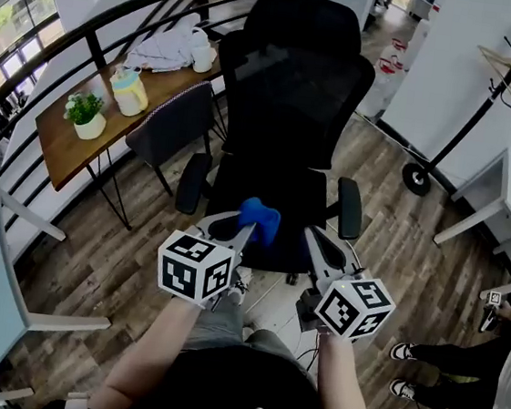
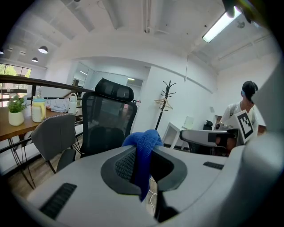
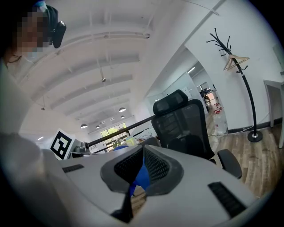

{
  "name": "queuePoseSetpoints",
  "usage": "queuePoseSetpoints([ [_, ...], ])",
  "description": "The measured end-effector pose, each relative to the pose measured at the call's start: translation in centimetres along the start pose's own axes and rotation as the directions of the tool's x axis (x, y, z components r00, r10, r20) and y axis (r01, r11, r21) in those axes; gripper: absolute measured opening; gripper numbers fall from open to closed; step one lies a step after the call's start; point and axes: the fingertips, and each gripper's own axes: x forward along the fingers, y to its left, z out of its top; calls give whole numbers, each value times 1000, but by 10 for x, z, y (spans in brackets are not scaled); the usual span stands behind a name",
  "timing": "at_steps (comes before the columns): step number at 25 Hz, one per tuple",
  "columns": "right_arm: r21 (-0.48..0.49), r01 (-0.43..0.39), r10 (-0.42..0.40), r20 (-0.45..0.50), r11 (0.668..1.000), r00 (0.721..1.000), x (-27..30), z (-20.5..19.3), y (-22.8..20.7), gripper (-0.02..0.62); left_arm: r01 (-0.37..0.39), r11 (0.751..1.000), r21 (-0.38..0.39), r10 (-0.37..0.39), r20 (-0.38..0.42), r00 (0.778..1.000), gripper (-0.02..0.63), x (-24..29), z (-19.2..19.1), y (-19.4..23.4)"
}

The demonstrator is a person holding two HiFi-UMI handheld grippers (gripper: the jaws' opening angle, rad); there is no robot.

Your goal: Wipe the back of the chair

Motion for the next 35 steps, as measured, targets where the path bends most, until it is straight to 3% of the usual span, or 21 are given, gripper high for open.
queuePoseSetpoints([
  [11, -10, 25, -25, -4, 1000, 1000, 103, 43, -54, 32, 22, 1000, 1, -22, 6, 1000, 44, 81, 62, 76],
  [18, -9, 75, -75, -5, 997, 997, 162, 71, -85, 32, 75, 997, 26, -75, -9, 997, 44, 133, 102, 116],
  [26, -8, 108, -108, 1, 994, 994, 200, 93, -105, 32, 119, 993, 16, -118, -45, 992, 44, 172, 116, 143],
  [35, -17, 140, -139, 30, 990, 990, 210, 112, -128, 34, 156, 987, 48, -153, -47, 987, 44, 198, 134, 140],
])
